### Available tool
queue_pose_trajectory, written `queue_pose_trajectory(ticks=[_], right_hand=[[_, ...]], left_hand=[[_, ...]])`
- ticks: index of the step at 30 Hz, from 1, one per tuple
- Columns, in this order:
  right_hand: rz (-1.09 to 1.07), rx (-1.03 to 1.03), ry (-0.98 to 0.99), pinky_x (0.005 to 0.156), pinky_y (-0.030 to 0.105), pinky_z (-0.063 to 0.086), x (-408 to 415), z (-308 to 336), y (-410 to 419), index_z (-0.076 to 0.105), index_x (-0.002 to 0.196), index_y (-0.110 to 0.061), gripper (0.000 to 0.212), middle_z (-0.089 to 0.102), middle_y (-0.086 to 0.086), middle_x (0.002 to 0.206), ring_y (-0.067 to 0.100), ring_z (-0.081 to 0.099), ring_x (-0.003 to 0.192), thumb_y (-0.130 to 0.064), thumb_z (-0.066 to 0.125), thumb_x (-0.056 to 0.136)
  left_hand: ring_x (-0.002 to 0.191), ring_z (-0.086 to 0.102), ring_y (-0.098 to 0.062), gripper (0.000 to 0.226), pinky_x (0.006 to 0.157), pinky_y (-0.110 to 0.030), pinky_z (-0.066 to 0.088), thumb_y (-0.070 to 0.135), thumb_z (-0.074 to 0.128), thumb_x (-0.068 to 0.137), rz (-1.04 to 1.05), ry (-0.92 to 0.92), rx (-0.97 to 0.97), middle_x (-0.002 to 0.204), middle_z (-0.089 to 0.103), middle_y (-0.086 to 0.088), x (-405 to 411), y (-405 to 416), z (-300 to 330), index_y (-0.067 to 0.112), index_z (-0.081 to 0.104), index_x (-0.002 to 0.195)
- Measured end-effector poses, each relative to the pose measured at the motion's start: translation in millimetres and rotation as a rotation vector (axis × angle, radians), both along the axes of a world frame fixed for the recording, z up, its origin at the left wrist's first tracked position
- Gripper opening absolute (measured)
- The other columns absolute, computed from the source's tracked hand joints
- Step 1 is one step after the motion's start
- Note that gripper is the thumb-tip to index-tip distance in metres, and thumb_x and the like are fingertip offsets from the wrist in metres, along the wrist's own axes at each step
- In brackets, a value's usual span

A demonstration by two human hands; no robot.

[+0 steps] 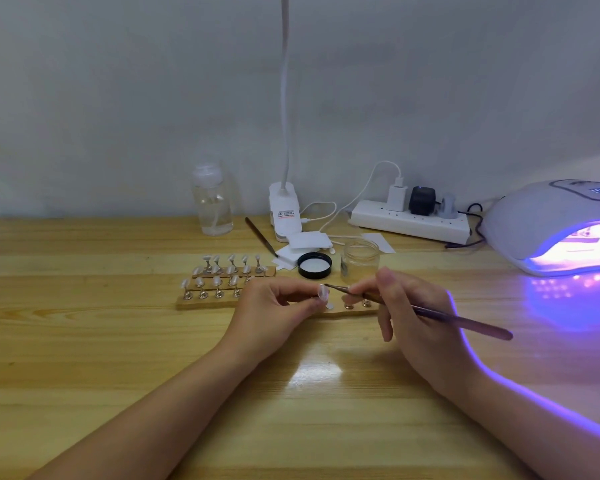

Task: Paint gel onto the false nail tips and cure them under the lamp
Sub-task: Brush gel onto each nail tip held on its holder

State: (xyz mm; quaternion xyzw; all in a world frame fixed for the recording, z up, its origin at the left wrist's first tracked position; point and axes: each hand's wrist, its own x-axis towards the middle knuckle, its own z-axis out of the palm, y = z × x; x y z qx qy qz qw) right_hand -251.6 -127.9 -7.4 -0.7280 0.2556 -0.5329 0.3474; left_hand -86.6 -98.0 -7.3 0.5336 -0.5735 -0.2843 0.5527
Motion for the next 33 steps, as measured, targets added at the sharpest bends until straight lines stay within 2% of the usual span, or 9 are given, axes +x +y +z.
queue_pose_trajectory(ticks=[2,5,7,11,16,21,24,27,33], right_hand=[[0.022,-0.019,0.015,0.050,0.030,0.047,0.9,-1.5,0.6,0.069,0.075,-0.027,0.035,0.056,-0.017,0.048,0.017,0.052,0.041,-0.042,0.040,0.088],[0.088,0.083,-0.035,0.044,0.014,0.038,1.4,-3.0,0.5,0.070,0.065,-0.023,0.042,0.066,0.004,0.055,0.014,0.051,0.040,-0.047,0.042,0.084],[0.082,0.072,-0.045,0.046,0.013,0.039,0.3,-3.4,0.4,0.071,0.067,-0.021,0.042,0.065,0.011,0.056,0.008,0.049,0.039,-0.045,0.042,0.086],[0.018,-0.010,0.015,0.054,0.028,0.048,0.9,-2.8,-3.0,0.069,0.076,-0.026,0.035,0.065,-0.014,0.060,0.024,0.056,0.046,-0.042,0.040,0.089],[0.087,0.045,-0.032,0.048,0.015,0.042,0.9,-4.2,-1.3,0.070,0.069,-0.021,0.040,0.066,0.011,0.057,0.011,0.052,0.042,-0.043,0.042,0.087],[0.016,-0.012,0.033,0.059,0.030,0.050,0.8,-1.6,-1.9,0.067,0.079,-0.025,0.032,0.065,-0.014,0.062,0.020,0.056,0.046,-0.042,0.041,0.088],[0.072,0.052,0.004,0.046,0.023,0.045,2.1,-2.5,-0.9,0.069,0.071,-0.023,0.032,0.068,0.001,0.061,0.017,0.051,0.040,-0.043,0.050,0.087],[0.079,0.060,-0.031,0.049,0.013,0.041,0.2,-2.9,-1.0,0.069,0.070,-0.019,0.038,0.067,0.009,0.062,0.008,0.048,0.040,-0.042,0.044,0.086],[0.064,0.055,-0.006,0.049,0.013,0.041,0.8,-3.6,-2.8,0.070,0.072,-0.015,0.036,0.068,-0.001,0.063,0.012,0.050,0.041,-0.037,0.048,0.091]], left_hand=[[0.069,0.063,0.007,0.023,0.062,-0.003,0.043,0.002,0.073,0.072,0.004,-0.005,-0.005,0.069,0.070,0.018,0.1,-0.2,-0.4,0.025,0.072,0.070],[0.072,0.065,0.005,0.025,0.064,-0.004,0.044,0.002,0.073,0.072,0.008,0.004,-0.007,0.071,0.070,0.017,0.5,0.1,-0.8,0.026,0.072,0.069],[0.071,0.065,0.005,0.025,0.064,-0.004,0.044,0.001,0.073,0.071,0.010,0.001,-0.010,0.070,0.070,0.017,0.2,0.2,-0.8,0.026,0.072,0.068],[0.070,0.064,0.006,0.022,0.064,-0.004,0.044,0.002,0.073,0.071,0.013,-0.008,-0.009,0.070,0.070,0.017,0.7,0.7,-0.9,0.024,0.073,0.071],[0.071,0.065,0.004,0.021,0.065,-0.006,0.045,0.000,0.071,0.073,0.000,0.005,-0.007,0.071,0.071,0.015,0.3,0.9,-0.5,0.020,0.073,0.070],[0.069,0.064,0.005,0.017,0.065,-0.005,0.045,0.000,0.072,0.072,-0.005,0.030,-0.007,0.069,0.070,0.016,-0.7,1.1,0.4,0.017,0.073,0.074],[0.070,0.064,0.005,0.018,0.064,-0.005,0.044,0.001,0.072,0.071,-0.007,0.021,-0.006,0.068,0.069,0.017,-0.8,1.5,1.1,0.019,0.073,0.075],[0.071,0.064,0.006,0.018,0.064,-0.004,0.043,0.002,0.072,0.072,-0.008,0.020,0.000,0.069,0.070,0.018,-0.6,1.8,0.8,0.020,0.073,0.074],[0.072,0.065,0.003,0.017,0.066,-0.006,0.045,0.003,0.072,0.072,0.008,0.018,0.016,0.072,0.071,0.015,0.0,1.2,0.5,0.020,0.073,0.074]])
